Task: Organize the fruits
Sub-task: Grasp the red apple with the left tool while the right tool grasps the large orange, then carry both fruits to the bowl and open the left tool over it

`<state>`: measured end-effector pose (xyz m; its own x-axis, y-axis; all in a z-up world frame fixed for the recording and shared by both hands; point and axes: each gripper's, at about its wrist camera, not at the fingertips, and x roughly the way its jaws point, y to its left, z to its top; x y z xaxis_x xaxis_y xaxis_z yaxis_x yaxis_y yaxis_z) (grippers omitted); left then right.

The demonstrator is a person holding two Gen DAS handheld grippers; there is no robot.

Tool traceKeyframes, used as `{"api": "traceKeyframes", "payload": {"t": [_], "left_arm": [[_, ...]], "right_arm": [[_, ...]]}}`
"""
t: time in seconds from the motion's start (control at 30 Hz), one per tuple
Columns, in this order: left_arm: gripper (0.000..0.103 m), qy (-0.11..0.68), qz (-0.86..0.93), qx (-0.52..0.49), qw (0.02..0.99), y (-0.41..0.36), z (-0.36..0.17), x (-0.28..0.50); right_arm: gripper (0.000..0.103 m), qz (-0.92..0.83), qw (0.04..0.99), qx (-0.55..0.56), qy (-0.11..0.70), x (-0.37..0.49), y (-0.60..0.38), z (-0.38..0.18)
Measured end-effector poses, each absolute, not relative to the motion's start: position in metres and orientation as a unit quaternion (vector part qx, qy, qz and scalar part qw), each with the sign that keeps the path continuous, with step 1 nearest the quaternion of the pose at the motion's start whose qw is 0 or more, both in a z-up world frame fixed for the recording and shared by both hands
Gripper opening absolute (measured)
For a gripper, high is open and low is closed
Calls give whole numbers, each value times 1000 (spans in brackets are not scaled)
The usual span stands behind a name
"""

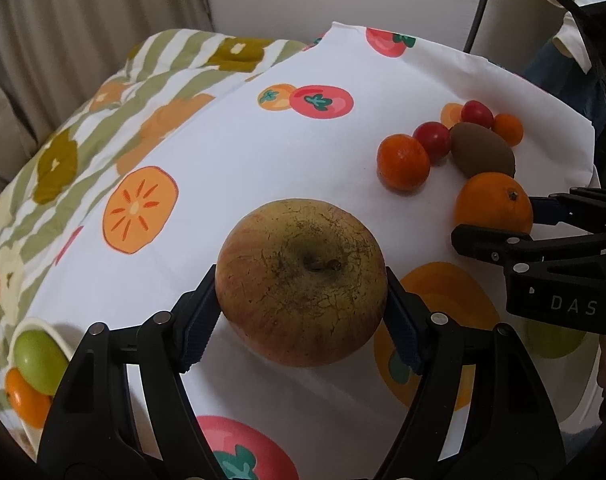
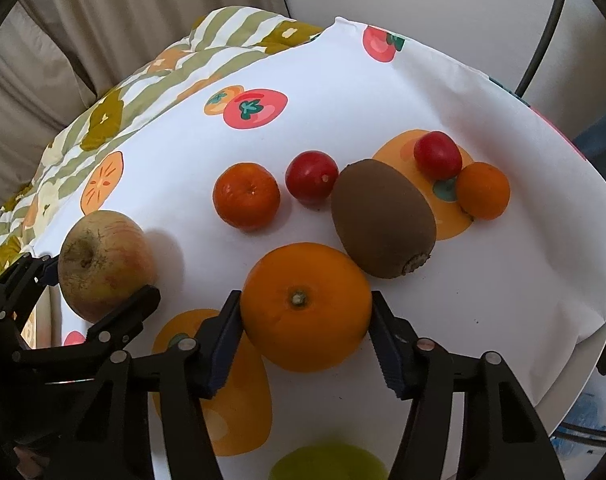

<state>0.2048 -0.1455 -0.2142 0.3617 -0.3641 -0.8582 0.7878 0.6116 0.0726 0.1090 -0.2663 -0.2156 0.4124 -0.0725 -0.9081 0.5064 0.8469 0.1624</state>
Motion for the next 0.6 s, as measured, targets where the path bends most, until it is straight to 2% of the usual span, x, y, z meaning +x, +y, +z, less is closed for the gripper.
{"api": "traceKeyframes", "payload": {"t": [0.3,0.6], "left_arm": [[79,426,-336,224,810,-130,-192,194],[79,408,-269,181,853,-92,-146,185]], "right_arm": [[56,-147,834,191,497,105,-259,-191],[56,-91,864,146,472,108,-241,-147]]}}
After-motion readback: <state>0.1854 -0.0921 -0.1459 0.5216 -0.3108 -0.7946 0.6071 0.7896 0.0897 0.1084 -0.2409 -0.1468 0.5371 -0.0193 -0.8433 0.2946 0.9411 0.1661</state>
